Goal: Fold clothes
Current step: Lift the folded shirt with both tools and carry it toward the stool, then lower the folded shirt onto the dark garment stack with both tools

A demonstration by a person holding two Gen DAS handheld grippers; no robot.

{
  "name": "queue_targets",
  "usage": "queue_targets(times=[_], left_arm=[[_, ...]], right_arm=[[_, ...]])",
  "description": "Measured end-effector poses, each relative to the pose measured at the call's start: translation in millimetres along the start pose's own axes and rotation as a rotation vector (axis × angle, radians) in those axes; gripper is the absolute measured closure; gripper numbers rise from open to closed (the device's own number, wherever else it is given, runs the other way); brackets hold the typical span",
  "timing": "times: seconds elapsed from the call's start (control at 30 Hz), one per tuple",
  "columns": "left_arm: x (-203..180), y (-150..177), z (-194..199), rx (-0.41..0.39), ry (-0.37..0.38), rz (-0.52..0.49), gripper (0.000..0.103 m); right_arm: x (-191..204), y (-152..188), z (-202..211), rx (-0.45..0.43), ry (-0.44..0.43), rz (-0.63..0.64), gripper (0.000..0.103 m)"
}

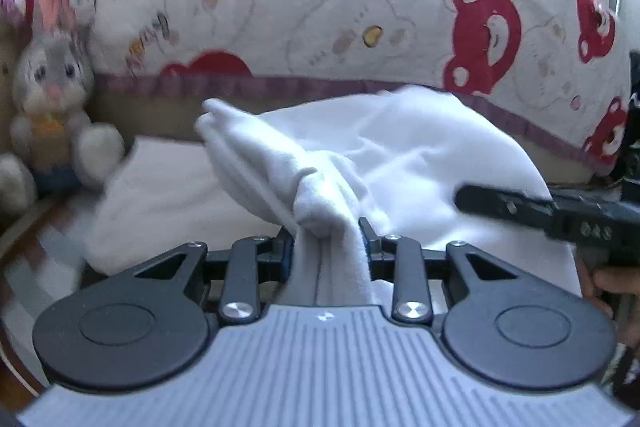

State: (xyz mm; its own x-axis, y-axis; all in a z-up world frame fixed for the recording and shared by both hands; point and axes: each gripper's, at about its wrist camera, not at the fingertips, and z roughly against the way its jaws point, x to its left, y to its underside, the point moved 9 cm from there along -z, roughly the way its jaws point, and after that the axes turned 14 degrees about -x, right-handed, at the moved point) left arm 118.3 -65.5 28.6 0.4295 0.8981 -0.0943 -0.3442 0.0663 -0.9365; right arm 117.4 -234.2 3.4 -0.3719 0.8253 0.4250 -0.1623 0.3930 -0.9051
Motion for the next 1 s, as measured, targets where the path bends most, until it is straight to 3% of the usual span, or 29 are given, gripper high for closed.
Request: queue_targets(times=[0.17, 0.27, 0.37, 0.43, 0.47, 0.5, 0.57, 0.67, 0.7, 0.77, 0.9, 1.0], left_arm=[[38.3, -10.8, -27.6, 0.077, -0.058, -0.092, 0.074], [71.5, -33.6, -41.1, 0.073, -0.110, -0.124, 0.073], [105.8, -60.9, -57.6, 0.005, -0.118, -0.118, 0.070], [127.2, -73.8, -71.9, -0.066, -0.113, -0.129, 0.057], [146.0, -67.2, -84.2, -0.054, -0.138, -0.108, 0.048], [160.6, -53.8, -95.5, -0.023, -0.164, -0.060, 0.049], [189.3, -26.7, -117.8, 0.040, -0.216, 0.036, 0.048], [224.9, 30.1, -137.8, 0.178, -0.298, 0.188, 0.048], [232.8, 42.9, -136.7, 0.186, -0.310, 0.232, 0.047], [240.5, 52.2, -121.1, 0.123, -0.293, 0.310, 0.046], [233.6, 73.2, -76.3, -0.019, -0.368, 0.423, 0.026], [217.1, 80.5, -66.8, -0.126, -0.305, 0.568, 0.026]], right_arm=[[8.8, 10.9, -36.1, -0.016, 0.002, -0.025, 0.063], [19.8, 3.6, -72.5, -0.023, -0.021, -0.003, 0.064], [22.7, -14.8, -112.9, -0.082, -0.034, -0.027, 0.064], [16.2, -22.0, -136.5, -0.124, -0.016, -0.098, 0.061], [9.0, -20.9, -148.8, -0.135, -0.013, -0.173, 0.058], [-2.1, -13.8, -163.7, -0.119, -0.008, -0.264, 0.055], [-25.1, 18.6, -190.2, 0.007, 0.047, -0.353, 0.055], [-49.6, 61.5, -202.9, 0.146, 0.129, -0.399, 0.055], [-55.8, 73.7, -201.4, 0.177, 0.154, -0.399, 0.053], [-60.5, 80.2, -188.5, 0.173, 0.122, -0.442, 0.047], [-44.9, 87.7, -165.0, 0.195, 0.013, -0.494, 0.044], [-30.5, 92.3, -158.5, 0.189, -0.045, -0.460, 0.036]])
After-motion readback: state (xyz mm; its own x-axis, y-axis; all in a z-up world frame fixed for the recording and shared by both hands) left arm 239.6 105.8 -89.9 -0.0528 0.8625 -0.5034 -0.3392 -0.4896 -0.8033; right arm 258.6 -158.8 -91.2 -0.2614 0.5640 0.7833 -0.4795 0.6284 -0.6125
